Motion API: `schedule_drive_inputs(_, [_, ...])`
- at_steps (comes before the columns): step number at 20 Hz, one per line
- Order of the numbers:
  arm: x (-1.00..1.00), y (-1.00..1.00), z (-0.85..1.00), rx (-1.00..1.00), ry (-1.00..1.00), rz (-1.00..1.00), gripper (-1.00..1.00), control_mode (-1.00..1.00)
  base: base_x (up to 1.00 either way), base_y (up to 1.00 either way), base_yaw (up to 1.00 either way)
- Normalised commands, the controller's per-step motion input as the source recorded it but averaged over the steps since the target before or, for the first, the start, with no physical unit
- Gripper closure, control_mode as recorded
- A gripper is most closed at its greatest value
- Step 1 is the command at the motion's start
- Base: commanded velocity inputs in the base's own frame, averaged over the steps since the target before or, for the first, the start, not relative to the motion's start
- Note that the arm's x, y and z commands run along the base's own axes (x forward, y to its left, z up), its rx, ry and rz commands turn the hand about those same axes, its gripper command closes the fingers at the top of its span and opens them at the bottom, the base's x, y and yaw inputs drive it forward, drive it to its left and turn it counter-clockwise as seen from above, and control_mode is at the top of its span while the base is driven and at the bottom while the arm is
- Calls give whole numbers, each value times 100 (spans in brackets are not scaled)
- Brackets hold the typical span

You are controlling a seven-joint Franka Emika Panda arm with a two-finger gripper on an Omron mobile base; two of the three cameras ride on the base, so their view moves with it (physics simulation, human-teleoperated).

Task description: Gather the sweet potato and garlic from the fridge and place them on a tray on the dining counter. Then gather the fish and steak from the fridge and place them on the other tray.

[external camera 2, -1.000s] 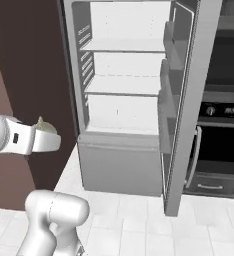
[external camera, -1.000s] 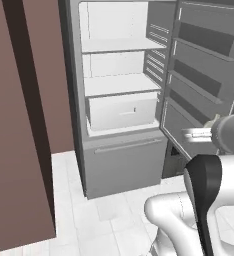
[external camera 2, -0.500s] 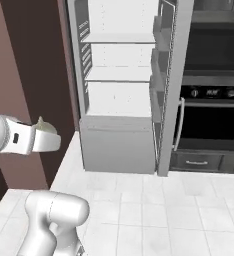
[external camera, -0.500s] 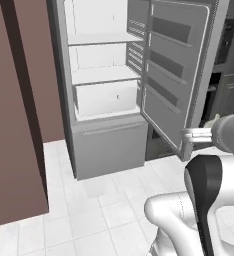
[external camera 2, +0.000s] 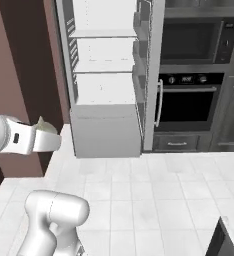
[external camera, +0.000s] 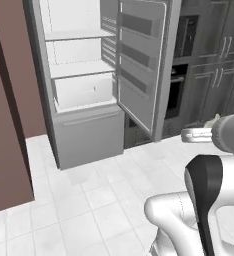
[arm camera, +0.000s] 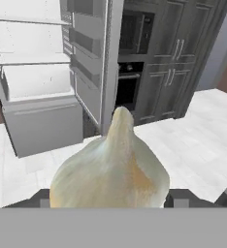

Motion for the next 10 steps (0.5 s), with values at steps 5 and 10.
schedule_drive_inputs(5, [0, 0, 0, 0, 0, 0, 100, 100, -64, 0, -31])
schedule_drive_inputs(10, [0, 0, 0, 0, 0, 0, 100, 100, -57, 0, -33])
